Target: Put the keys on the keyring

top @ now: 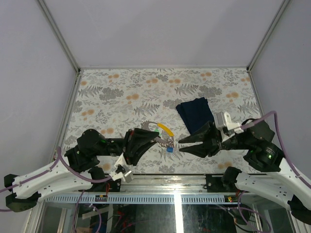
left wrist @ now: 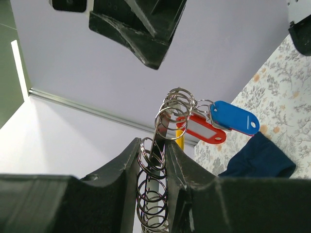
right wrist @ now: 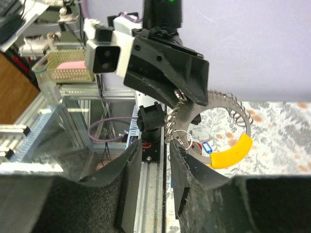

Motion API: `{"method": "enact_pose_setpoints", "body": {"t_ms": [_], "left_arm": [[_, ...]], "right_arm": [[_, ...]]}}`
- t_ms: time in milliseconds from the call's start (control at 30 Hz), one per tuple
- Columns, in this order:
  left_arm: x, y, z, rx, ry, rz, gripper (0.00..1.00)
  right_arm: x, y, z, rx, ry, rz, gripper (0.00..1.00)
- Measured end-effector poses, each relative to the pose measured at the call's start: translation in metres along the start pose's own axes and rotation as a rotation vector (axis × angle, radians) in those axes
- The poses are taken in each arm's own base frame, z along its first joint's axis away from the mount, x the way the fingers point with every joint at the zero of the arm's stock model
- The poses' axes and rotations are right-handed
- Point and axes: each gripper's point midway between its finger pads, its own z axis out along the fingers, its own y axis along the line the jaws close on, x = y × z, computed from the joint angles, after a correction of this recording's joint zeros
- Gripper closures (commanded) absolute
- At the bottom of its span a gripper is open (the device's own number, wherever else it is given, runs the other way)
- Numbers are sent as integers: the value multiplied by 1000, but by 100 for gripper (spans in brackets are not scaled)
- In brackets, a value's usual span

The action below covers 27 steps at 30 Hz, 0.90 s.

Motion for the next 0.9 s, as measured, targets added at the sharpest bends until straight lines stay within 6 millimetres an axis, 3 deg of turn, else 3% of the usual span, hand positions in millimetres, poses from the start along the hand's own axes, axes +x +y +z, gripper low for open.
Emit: {"method": "enact_pose_setpoints", "body": {"t_ms": [433,667,900], "left_arm": [[17,-2,1,52,85,98,100],[18,-1,0,50,92,121,100],[18,-2,-1,63,96,123,100]], "right_arm": [[-6,-49,1,340,-125,440,57],[-7,-59,2,410,-176,615,58],[10,-64,16,406,-127,719,58]]}}
